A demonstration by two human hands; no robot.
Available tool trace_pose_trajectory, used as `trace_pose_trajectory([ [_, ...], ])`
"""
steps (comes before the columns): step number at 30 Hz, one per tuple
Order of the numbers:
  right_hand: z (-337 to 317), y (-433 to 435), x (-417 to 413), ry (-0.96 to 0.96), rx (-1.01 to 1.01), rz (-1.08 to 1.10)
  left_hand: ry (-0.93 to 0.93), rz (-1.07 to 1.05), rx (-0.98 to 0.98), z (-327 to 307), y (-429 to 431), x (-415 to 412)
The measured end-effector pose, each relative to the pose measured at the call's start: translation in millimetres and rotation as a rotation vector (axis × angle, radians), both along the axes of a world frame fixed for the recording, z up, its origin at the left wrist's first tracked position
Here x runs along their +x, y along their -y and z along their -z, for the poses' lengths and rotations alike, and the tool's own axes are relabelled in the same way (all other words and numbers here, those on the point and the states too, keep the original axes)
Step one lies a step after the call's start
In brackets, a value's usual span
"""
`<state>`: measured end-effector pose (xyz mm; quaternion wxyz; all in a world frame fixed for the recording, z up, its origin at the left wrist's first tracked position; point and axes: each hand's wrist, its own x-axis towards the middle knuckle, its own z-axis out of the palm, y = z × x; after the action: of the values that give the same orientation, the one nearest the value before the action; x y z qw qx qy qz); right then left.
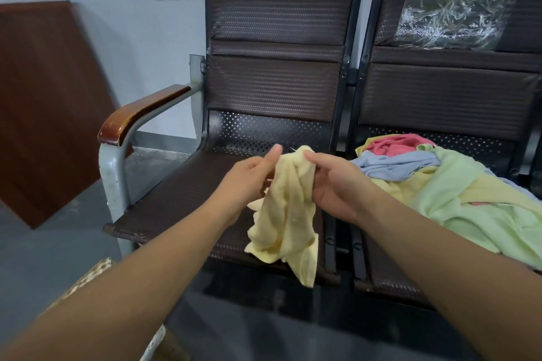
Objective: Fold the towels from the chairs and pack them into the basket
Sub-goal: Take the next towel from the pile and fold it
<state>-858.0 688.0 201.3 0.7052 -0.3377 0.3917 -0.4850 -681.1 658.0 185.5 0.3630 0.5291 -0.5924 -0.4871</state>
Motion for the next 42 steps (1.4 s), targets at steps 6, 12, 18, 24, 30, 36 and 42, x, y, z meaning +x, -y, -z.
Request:
trace_pose_trajectory([
  [6,7.1,1.8,7.0,-0.075,0.030,-0.096,0.452,-0.027,-0.402,3.2,0.9,8.0],
  [12,-0.8,11.5,-9.9,0.148,0.004,0.240,-0.489,-0.400,0.082,-9.4,24.3,31.4],
  [18,-1.3,20.0,-34.5,0.142,0.167,0.409,-0.792,-0.313,0.323,-16.9,28.3,73.0],
  [24,-46.5,39.2,-49.2,0.018,0.043,0.470,-0.712,-0.293,0.081,-59.5,55.2,90.7],
  [30,-94.5,51.8,-76.6,-0.059,-0.013,0.542,-0.717,-0.300,0.073,-96.8,60.9,108.0],
  [36,-119.6,41.8,-83.1,-0.064,-0.071,0.480,-0.768,-0.318,-0.059,-135.2,49.4,105.1],
  [42,-122.3,29.7,-87.8,-0.505,-0.089,0.419,-0.613,-0.294,-0.165,-136.8,41.4,113.4],
])
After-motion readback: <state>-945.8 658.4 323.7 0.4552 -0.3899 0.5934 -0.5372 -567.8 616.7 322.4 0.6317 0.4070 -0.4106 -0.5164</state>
